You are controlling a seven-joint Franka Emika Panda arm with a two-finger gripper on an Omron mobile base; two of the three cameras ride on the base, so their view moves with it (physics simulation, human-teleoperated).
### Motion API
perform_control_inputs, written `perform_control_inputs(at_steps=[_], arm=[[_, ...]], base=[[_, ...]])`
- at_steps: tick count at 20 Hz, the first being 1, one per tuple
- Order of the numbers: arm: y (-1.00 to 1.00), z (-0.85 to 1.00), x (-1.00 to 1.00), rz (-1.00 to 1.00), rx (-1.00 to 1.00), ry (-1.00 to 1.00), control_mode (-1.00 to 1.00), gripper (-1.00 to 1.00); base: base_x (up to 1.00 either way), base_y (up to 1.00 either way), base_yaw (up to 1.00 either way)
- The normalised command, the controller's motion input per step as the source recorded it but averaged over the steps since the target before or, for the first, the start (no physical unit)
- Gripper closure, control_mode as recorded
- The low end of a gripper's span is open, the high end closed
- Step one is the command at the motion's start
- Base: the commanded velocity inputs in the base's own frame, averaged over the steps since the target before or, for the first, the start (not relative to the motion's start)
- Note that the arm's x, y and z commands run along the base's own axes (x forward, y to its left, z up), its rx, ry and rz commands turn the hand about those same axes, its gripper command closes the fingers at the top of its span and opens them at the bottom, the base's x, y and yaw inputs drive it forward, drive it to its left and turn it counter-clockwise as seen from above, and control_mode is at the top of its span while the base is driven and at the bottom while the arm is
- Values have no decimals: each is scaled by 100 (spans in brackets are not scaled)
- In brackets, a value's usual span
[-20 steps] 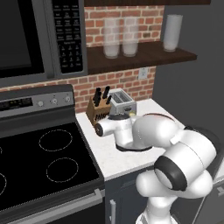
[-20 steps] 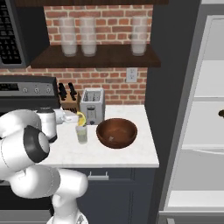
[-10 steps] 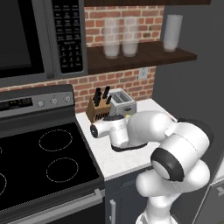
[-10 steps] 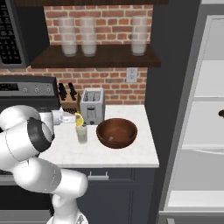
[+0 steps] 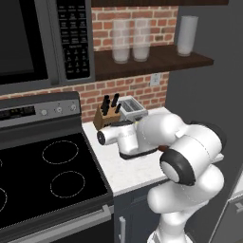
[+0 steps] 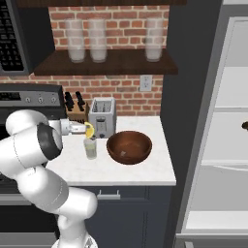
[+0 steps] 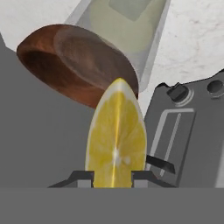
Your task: Grab a lemon wedge from the fridge and one ice cube from the ice bowl, and put them in the glass of lemonade.
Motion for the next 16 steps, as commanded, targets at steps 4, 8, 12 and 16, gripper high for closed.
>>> perform_control_inputs(at_steps=[4,8,12,16], arm=[[0,-21,13,0,-2,0,-100,100],[0,-31,0,0,-3,0,-100,100],[0,-30,0,0,-2,0,-100,100],[0,-4,-9,0,0,-2,-100,100]], base=[[0,0,0],[0,0,0],[0,0,0],[0,0,0]])
